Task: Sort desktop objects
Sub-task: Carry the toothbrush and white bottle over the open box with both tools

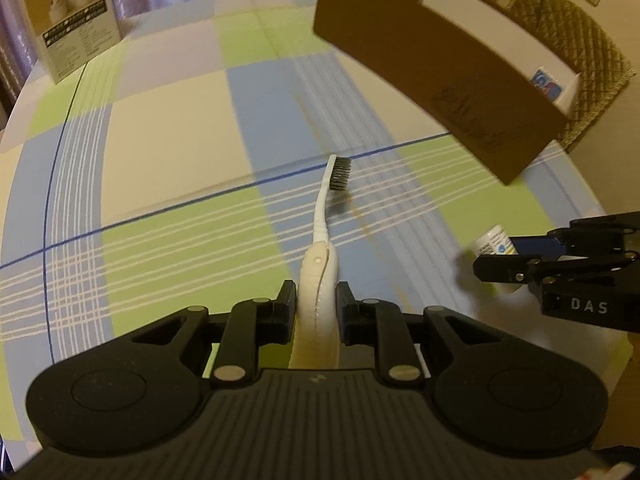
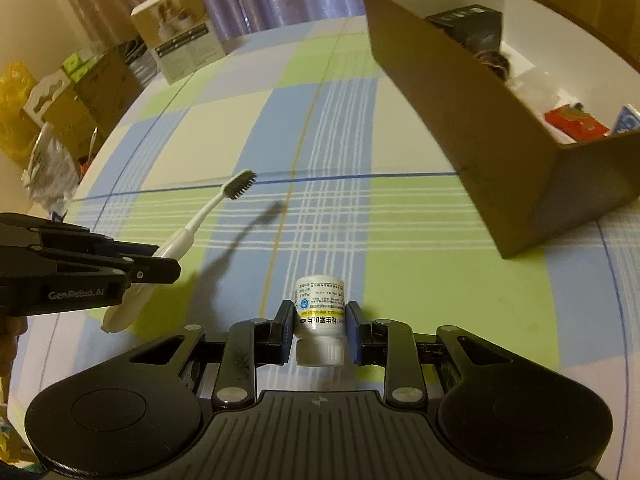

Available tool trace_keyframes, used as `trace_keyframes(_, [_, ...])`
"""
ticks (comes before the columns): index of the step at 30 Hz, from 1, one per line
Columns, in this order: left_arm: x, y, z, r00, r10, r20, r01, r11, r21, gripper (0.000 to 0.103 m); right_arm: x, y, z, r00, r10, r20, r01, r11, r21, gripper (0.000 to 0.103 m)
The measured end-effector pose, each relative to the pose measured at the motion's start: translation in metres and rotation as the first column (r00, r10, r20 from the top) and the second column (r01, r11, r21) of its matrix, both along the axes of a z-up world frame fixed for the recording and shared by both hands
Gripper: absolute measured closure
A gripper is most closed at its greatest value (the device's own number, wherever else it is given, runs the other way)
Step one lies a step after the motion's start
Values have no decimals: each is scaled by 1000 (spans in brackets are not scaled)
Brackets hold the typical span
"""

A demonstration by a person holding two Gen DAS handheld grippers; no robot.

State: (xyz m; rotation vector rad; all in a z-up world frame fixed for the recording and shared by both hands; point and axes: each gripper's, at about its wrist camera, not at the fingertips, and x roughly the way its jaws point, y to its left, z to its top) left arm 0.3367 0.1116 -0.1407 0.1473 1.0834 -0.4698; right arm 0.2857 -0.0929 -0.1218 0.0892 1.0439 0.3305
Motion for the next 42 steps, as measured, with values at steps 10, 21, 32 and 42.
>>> trace_keyframes(10, [-8,-22,34,997,-48,62,51,997,-51,86,-9,-18,26,999,-37,39,36,999,18,79])
trace_keyframes(21, [-5,-67,61,986,-120,116,132,986,-103,86,-10,-44,57,994,-70,80,68,997,18,79])
trace_keyframes(32, [16,-127,90,970,-154,190,187,968,-167,86,12,-94,98,978,-123,169,118,992,39,79])
trace_keyframes(42, [61,-189,110,969,-113,222,164,960,-228,86,64,-146,114,962,-157,225,147,987,63,79])
